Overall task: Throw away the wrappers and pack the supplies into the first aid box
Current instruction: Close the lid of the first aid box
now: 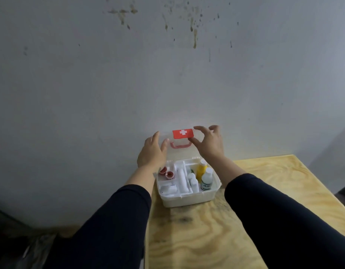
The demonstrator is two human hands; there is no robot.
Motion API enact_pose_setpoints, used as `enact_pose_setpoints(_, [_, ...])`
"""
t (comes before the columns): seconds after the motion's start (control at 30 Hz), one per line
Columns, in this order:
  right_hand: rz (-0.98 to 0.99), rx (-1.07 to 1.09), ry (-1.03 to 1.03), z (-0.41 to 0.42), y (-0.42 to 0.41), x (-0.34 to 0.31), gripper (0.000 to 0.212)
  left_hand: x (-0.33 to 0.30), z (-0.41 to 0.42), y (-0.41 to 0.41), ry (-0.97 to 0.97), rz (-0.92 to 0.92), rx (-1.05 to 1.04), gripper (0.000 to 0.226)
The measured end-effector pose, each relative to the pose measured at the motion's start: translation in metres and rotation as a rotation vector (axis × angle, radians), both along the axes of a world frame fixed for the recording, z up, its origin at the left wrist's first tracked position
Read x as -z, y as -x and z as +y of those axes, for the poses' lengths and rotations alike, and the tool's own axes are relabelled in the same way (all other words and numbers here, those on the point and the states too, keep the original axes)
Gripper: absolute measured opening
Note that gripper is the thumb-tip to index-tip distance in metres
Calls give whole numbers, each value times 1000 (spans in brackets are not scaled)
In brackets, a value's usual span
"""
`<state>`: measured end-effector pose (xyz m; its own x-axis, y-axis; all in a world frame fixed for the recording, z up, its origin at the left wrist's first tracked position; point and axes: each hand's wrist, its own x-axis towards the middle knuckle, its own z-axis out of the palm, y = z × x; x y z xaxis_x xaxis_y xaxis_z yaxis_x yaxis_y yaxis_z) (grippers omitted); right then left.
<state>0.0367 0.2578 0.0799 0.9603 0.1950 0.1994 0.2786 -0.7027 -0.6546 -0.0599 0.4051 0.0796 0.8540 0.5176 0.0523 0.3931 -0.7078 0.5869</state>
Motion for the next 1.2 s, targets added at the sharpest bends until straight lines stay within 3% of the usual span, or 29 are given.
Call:
enact_pose_setpoints(0.3, [-24, -147, -9, -54, 59, 35, 47, 40, -46, 71, -120, 96, 38, 62])
enact_pose_setpoints(0.63, [78, -228, 112, -84, 97, 97, 58, 105, -74, 113, -50, 256, 75, 71])
enact_pose_setpoints(0.8, [66, -288, 291, -87, 98, 94, 70, 103, -78, 105, -247, 159, 23, 63])
enact_pose_setpoints(0.9, [-51, -355, 387, -85, 90, 87, 67, 90, -78, 87, -340, 92, 82, 63])
enact_pose_setpoints(1.07, [-46, -501, 585, -71, 68, 85, 66, 85, -74, 52, -416, 288, 243, 68])
enact_pose_setpoints(1.2, [-63, -493, 600, -63, 53, 90, 66, 99, -65, 39, -484, 296, 220, 67])
